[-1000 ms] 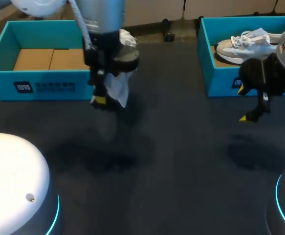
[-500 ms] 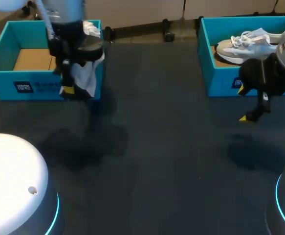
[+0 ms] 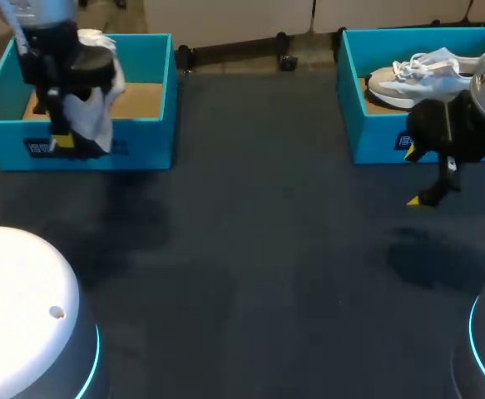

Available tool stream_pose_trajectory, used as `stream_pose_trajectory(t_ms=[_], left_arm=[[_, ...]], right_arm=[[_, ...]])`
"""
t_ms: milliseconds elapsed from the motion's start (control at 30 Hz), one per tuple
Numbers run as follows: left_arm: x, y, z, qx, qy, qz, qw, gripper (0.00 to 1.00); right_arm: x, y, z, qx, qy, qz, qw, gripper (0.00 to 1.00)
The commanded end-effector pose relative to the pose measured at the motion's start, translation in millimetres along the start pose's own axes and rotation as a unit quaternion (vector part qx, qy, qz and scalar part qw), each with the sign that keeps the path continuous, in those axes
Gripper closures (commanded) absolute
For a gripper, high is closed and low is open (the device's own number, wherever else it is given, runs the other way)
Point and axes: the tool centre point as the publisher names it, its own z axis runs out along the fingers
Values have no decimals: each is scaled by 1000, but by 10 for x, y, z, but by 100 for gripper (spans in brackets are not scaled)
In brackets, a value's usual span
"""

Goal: Take the shoe out of the shoebox, open the shoe tongue, remove and reinsert the insole, then place the shoe into the shoebox

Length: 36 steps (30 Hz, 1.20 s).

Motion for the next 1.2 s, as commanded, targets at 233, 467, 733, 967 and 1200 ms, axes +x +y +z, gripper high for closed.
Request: stream_pose_trajectory(t_ms=[233,467,733,967,1200], left_arm=[[-76,644,-90,1,0,-41,999,100],[-162,1039,-142,14,7,-69,997,100],[-197,1098,-135,16,15,-71,997,100],[-197,1098,-135,16,15,-71,997,100],[-197,1098,-135,16,15,-71,997,100]], right_arm=[[5,-1,7,1,0,0,1000,0],[5,-1,7,1,0,0,1000,0],[5,-1,7,1,0,0,1000,0],[5,-1,7,1,0,0,1000,0],[5,-1,7,1,0,0,1000,0]])
